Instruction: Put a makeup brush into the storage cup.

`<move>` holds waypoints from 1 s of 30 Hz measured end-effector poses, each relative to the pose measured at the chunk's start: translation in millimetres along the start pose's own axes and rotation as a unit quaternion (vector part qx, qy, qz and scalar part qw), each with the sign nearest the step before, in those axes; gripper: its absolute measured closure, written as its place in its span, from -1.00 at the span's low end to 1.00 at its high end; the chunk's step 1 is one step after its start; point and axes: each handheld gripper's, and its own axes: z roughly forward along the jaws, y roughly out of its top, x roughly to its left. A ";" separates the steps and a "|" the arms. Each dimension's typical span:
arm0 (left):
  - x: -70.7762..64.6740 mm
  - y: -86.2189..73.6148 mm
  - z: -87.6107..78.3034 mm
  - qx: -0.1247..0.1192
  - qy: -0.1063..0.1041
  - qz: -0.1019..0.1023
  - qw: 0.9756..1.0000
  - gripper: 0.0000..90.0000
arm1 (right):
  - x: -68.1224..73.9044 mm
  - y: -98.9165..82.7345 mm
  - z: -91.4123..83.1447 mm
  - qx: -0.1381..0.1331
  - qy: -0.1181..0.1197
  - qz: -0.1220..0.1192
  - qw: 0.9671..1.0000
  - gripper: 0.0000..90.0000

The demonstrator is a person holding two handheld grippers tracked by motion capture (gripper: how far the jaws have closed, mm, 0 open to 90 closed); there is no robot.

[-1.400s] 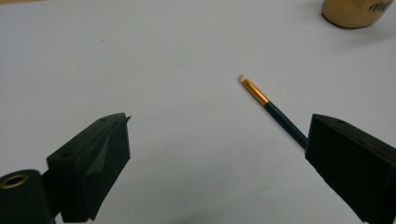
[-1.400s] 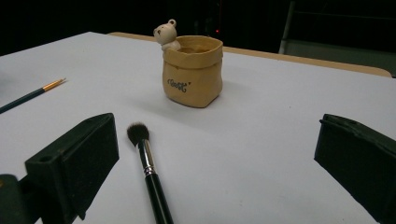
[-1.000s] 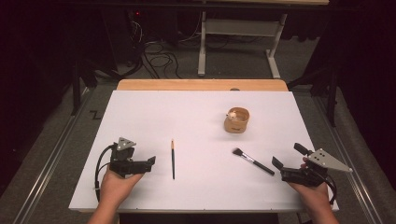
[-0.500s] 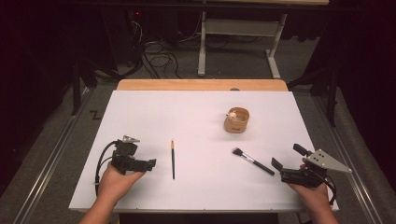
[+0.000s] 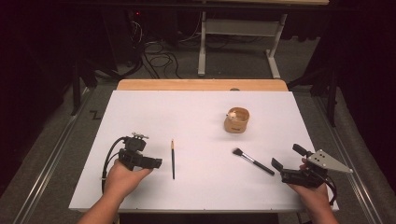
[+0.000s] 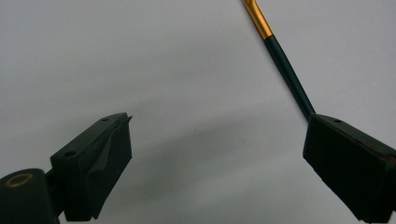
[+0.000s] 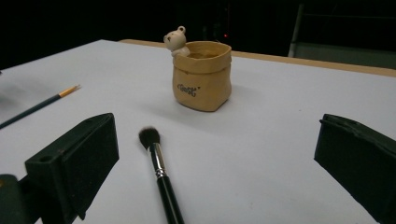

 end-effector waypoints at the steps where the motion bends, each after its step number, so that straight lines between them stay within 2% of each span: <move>1: -1.5 1.2 0.4 0.002 0.001 0.000 1.000 -0.81 | -0.1 -0.1 0.1 -0.002 0.003 0.004 1.000 -0.99; 6: -7.0 5.1 1.9 0.004 -0.010 -0.013 1.000 -0.78 | 0.3 0.1 -0.4 -0.004 0.008 0.010 1.000 -0.99; 9: -12.4 9.1 5.5 0.028 -0.013 -0.010 0.999 -0.77 | -0.5 -0.3 -0.6 -0.003 0.009 0.012 1.000 -0.99; 12: -17.4 12.1 7.2 0.039 -0.010 -0.009 0.999 -0.77 | 0.4 -0.1 -0.2 -0.004 0.012 0.011 1.000 -0.99; 24: -28.2 20.5 10.1 0.050 -0.031 -0.020 0.998 -0.69 | 1.5 0.5 -0.8 -0.005 0.011 0.010 1.000 -0.99; 30: -33.9 26.0 15.8 0.057 -0.027 -0.020 0.998 -0.69 | 2.0 0.9 -0.8 -0.005 0.012 0.010 1.000 -0.99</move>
